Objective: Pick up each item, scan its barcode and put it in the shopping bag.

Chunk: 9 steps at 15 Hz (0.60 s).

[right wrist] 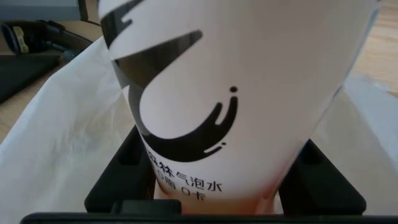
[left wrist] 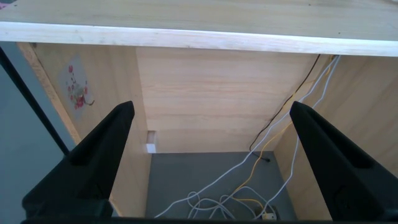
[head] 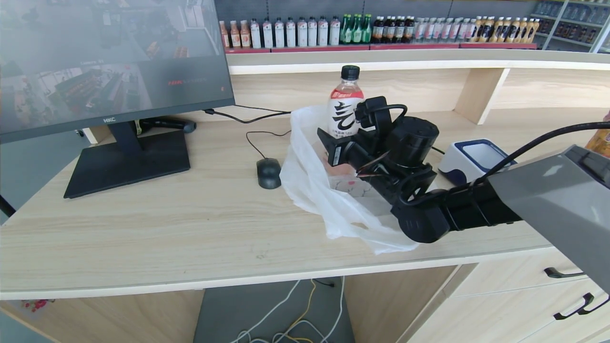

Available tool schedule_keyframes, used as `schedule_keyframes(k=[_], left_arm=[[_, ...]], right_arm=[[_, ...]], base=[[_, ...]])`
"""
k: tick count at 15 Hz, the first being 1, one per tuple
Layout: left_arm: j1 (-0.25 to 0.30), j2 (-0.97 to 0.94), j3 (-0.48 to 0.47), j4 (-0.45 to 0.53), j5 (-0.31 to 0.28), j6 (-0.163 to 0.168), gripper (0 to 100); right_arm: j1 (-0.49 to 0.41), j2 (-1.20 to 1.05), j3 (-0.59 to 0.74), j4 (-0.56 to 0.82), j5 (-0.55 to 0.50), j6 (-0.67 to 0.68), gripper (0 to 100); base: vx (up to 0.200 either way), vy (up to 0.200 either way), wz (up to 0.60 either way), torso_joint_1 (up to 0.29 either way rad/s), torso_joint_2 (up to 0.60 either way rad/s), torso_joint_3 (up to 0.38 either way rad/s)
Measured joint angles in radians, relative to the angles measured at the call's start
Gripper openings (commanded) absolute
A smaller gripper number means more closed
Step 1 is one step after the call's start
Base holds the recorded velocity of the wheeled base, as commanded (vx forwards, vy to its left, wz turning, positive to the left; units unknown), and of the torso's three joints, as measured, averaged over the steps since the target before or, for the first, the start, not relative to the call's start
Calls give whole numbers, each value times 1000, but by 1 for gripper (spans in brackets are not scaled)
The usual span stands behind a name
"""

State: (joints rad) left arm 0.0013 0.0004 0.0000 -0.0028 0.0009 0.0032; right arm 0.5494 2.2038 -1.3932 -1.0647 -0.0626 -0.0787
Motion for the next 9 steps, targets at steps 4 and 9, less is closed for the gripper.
schedule_keyframes(k=[4, 9], left_arm=[[0, 0, 0, 0, 0, 0, 100], [0, 0, 0, 0, 0, 0, 100]], right_arm=[[0, -7, 49, -32, 0, -1, 0], [-1, -11, 61, -31, 0, 13, 100]], base=[[0, 0, 0, 0, 0, 0], [0, 0, 0, 0, 0, 0]])
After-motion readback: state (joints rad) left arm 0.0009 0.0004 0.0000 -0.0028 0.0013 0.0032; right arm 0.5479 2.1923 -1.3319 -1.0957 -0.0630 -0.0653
